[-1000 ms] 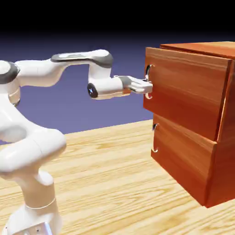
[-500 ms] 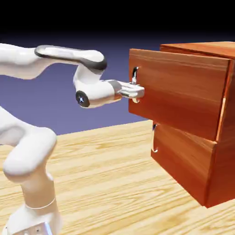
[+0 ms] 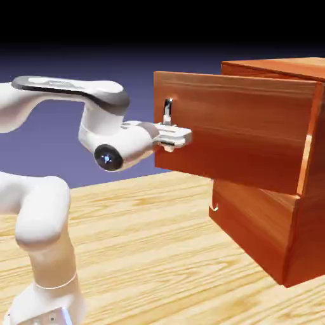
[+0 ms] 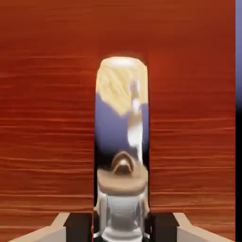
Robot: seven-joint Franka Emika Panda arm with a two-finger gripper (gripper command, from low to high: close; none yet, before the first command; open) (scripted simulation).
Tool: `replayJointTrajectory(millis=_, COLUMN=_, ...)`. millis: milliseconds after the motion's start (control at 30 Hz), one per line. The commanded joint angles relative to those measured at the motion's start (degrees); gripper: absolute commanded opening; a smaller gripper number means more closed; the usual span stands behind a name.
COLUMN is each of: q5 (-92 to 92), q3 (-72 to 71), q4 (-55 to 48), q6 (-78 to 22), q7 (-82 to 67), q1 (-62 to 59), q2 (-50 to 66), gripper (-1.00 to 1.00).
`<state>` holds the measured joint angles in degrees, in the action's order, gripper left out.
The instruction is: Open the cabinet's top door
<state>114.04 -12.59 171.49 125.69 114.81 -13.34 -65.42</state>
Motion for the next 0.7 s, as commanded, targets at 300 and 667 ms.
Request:
replayJointTrajectory(millis=300, q5=-24.96, q3=19.85, q4=1.23, q6=-16.46, q7=2.48, q1=-4.84, q2=-0.65, gripper=-1.0)
replayJointTrajectory(millis=667, q5=-50.09, q3=42.7, q4=-9.87, q6=-38.02, q7=-1.85, q1=-5.51, q2=13.78, gripper=-1.0)
